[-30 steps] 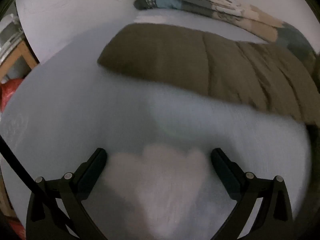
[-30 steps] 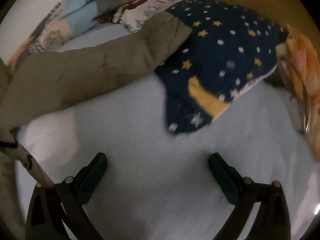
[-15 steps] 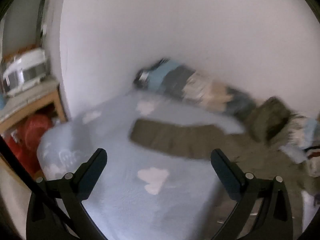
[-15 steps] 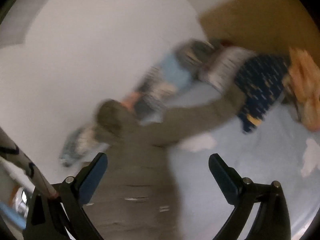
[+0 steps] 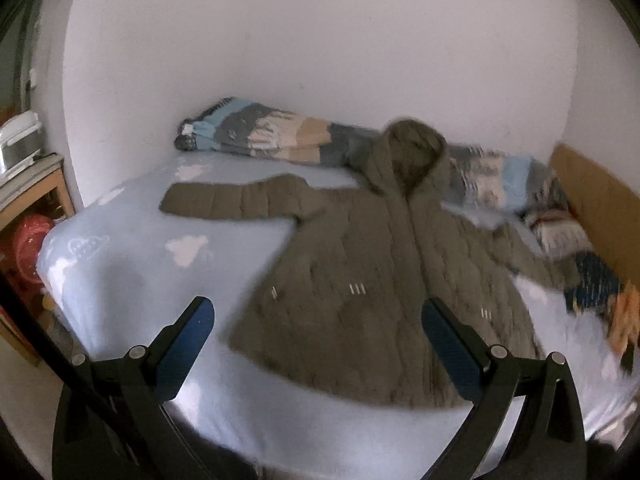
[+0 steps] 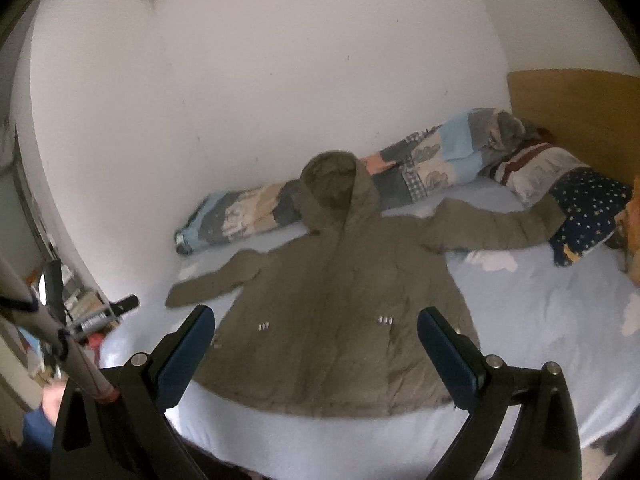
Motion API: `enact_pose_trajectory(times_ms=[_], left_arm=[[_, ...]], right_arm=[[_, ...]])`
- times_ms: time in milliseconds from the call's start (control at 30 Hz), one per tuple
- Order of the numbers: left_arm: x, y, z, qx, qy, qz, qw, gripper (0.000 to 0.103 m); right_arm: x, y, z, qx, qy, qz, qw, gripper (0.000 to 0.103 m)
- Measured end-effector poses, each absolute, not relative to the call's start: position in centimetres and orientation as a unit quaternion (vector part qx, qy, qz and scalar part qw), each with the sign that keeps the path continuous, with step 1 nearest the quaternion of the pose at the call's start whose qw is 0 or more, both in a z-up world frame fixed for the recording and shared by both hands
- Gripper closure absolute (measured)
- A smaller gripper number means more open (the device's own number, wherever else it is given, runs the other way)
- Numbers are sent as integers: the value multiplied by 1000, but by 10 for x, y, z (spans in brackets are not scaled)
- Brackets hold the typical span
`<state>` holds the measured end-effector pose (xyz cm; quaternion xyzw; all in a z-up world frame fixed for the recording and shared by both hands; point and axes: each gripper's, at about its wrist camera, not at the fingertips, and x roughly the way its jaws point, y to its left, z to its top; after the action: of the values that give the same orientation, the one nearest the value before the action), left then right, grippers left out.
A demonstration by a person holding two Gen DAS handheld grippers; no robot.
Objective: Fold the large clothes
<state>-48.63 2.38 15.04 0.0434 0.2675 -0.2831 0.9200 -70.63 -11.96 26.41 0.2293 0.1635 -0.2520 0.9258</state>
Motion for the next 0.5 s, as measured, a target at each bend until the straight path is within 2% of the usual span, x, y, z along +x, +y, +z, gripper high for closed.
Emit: enact_pose_trajectory(times_ms=[133,233,500], left_arm=[[-499,2,159,99,275,-262,920,0],[-491,-2,174,102,282,-265,916,0],[-488,-3,188,126,296,-267,908,0]], right_arm=[[-702,-89,242,231,176,-249,924,0],[-689,-76,233,224,195,-242,924,0],[-673,-71,237,231,206,-234,922,0]])
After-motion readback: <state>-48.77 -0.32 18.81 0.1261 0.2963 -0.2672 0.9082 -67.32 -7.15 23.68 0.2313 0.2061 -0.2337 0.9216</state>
